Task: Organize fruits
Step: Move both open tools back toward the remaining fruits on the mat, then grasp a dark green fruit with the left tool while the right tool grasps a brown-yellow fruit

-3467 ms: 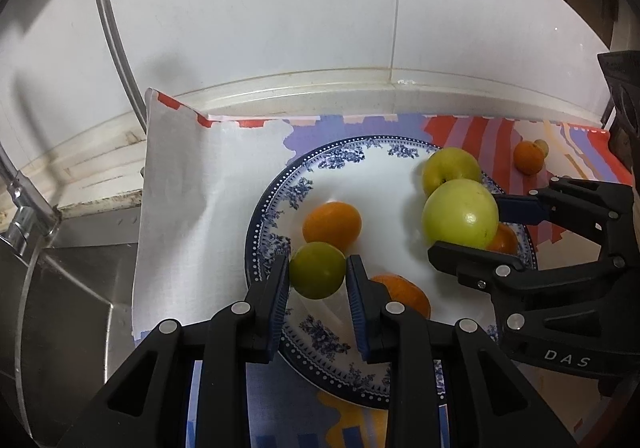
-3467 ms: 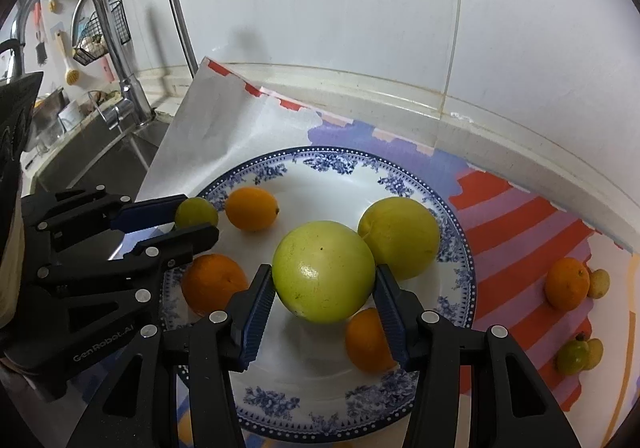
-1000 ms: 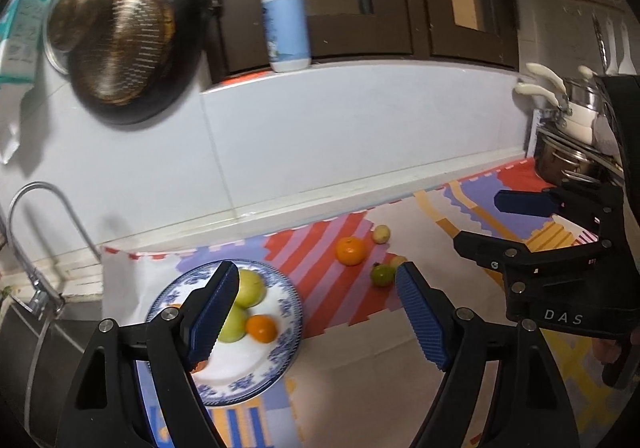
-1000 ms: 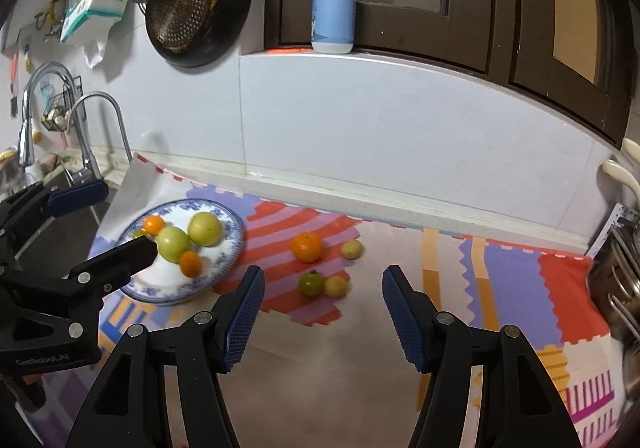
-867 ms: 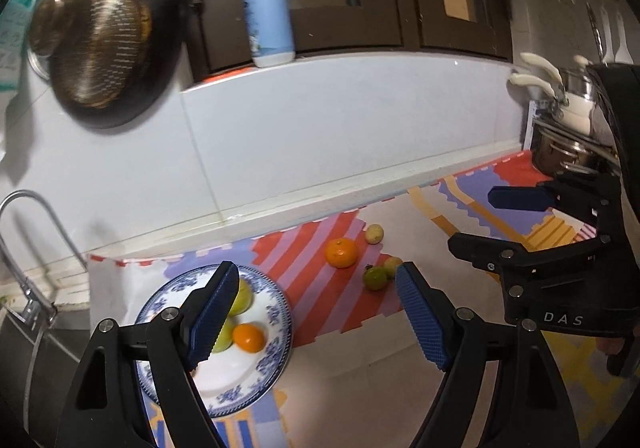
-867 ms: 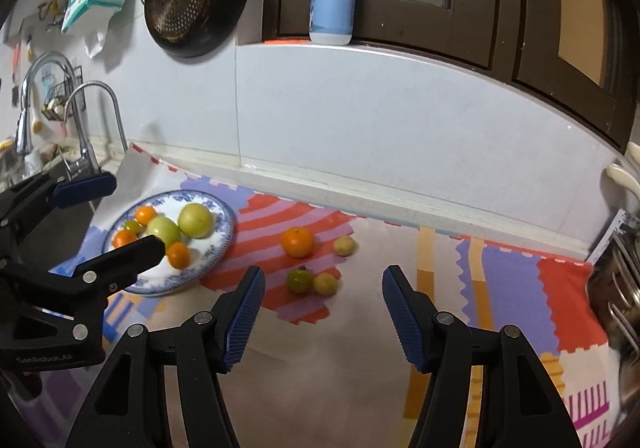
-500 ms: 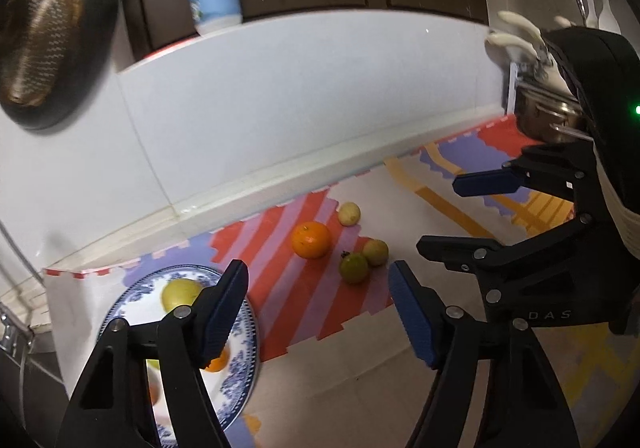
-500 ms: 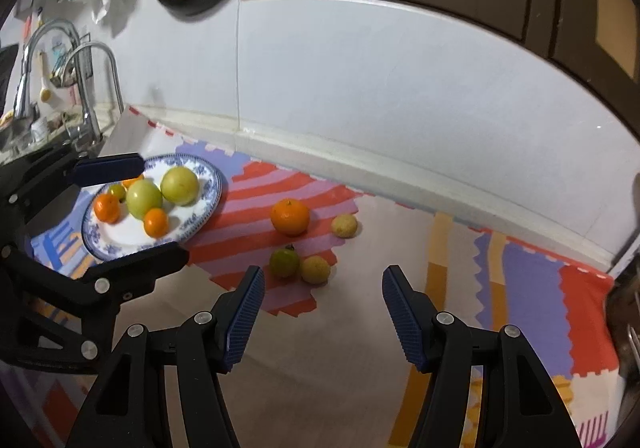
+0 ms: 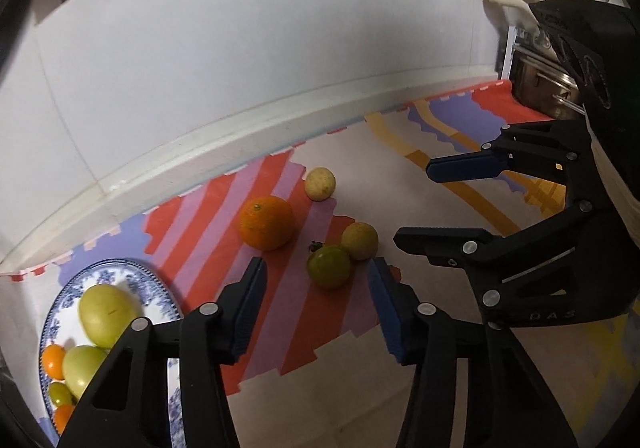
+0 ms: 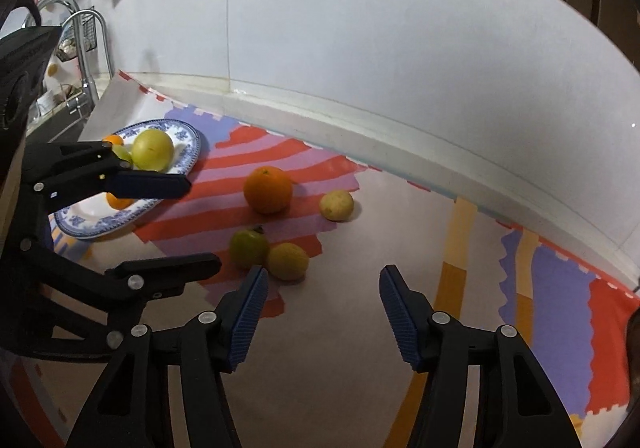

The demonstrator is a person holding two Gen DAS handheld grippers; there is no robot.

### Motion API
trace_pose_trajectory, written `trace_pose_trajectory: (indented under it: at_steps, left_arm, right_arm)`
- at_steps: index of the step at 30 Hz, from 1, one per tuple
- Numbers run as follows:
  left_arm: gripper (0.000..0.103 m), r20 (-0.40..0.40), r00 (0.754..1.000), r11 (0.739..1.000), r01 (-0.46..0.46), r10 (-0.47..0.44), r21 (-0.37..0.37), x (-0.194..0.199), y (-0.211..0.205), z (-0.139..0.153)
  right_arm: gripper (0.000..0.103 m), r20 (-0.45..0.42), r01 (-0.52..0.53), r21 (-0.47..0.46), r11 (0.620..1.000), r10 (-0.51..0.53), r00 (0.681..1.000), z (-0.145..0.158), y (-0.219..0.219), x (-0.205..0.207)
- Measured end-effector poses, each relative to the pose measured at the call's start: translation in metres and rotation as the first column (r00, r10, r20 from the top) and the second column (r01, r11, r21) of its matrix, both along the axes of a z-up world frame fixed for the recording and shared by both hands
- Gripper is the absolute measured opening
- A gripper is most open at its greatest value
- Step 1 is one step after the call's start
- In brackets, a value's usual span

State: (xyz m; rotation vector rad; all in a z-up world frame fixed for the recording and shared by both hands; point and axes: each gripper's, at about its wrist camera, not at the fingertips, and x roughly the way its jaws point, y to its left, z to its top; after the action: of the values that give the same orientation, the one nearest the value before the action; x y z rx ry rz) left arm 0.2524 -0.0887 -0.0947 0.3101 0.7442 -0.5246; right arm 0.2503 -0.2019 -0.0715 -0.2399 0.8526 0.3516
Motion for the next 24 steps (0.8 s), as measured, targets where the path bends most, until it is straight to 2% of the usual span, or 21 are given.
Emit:
trace_pose_trajectory:
  at_steps: [9, 14, 15, 20, 24]
  left_arm:
    - [0.035, -0.082, 0.997, 1.000, 0.000, -0.001, -0.007, 0.020, -0.006, -0.015]
    - [0.034, -0.102, 0.995, 1.000, 0.006, -0.007, -0.014, 0.024, -0.008, -0.020]
    - [0.029, -0.109, 0.994, 1.000, 0.007, -0.008, -0.017, 0.025, -0.008, -0.021]
    - [0.028, -0.114, 0.993, 0.999, -0.003, -0.001, -0.033, 0.024, -0.006, -0.019]
    - [0.028, -0.097, 0.994, 0.999, -0.052, 0.051, -0.014, 0.020, 0.003, -0.012]
  right_arm:
    - [0.056, -0.034, 0.012, 0.019, 1.000, -0.011, 0.999, -0.006, -0.009, 0.011]
    - [0.056, -0.038, 0.007, 0.027, 1.000, -0.006, 0.999, -0.009, -0.008, 0.012]
    - [0.056, -0.040, 0.005, 0.029, 1.000, -0.004, 0.999, -0.009, -0.007, 0.012]
    - [0.056, -0.045, -0.001, 0.033, 0.999, 0.003, 0.999, -0.011, -0.005, 0.013]
    - [0.056, -0.047, -0.007, 0.050, 0.999, 0.010, 0.999, -0.010, -0.001, 0.013]
